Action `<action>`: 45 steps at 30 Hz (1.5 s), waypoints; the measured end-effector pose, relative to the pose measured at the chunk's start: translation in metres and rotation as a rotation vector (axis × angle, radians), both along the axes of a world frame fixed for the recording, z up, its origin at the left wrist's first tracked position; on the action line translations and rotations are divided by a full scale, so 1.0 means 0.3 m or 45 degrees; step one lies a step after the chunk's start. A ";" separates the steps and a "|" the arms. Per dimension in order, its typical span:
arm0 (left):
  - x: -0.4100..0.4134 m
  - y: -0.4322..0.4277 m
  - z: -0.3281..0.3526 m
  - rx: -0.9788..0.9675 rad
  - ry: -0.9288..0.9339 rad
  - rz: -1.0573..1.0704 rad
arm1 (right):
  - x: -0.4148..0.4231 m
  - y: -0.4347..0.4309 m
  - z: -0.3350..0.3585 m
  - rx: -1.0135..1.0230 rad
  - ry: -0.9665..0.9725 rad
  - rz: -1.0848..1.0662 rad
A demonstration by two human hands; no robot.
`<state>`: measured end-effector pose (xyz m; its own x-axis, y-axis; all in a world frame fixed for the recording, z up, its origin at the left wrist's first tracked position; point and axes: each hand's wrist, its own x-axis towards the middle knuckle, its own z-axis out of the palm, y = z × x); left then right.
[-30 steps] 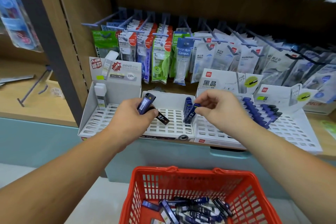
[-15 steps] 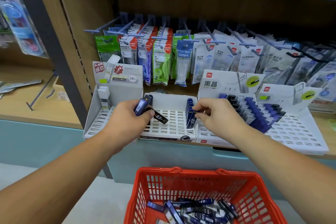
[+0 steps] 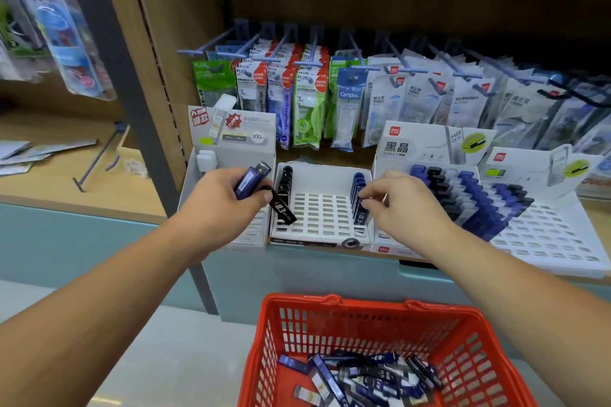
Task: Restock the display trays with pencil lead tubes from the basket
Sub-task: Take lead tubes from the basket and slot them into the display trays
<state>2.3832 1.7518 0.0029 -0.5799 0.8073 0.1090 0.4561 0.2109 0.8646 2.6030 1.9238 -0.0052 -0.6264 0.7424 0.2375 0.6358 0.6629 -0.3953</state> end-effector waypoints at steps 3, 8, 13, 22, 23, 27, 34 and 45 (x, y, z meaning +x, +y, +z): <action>0.006 -0.007 0.008 0.030 -0.006 0.041 | 0.012 -0.002 0.008 -0.089 0.114 -0.061; 0.018 -0.005 0.029 0.026 -0.295 -0.045 | -0.076 -0.123 0.108 -0.257 0.319 0.174; 0.038 -0.013 0.051 0.015 -0.457 -0.164 | -0.173 -0.235 0.073 -0.503 0.319 0.282; 0.022 -0.024 0.025 0.031 -0.321 -0.062 | -0.054 -0.054 0.144 -0.363 0.541 -0.089; 0.021 -0.016 0.014 0.031 -0.305 -0.042 | -0.027 -0.021 0.132 -0.325 0.500 -0.147; 0.042 0.036 -0.007 0.027 -0.279 -0.011 | 0.033 0.034 0.047 -0.396 0.313 -0.160; 0.095 0.085 0.001 0.029 -0.330 0.007 | -0.009 0.004 0.051 -0.349 0.350 -0.042; 0.019 0.003 0.025 -0.032 -0.447 -0.032 | -0.160 -0.170 0.076 -0.796 0.562 0.185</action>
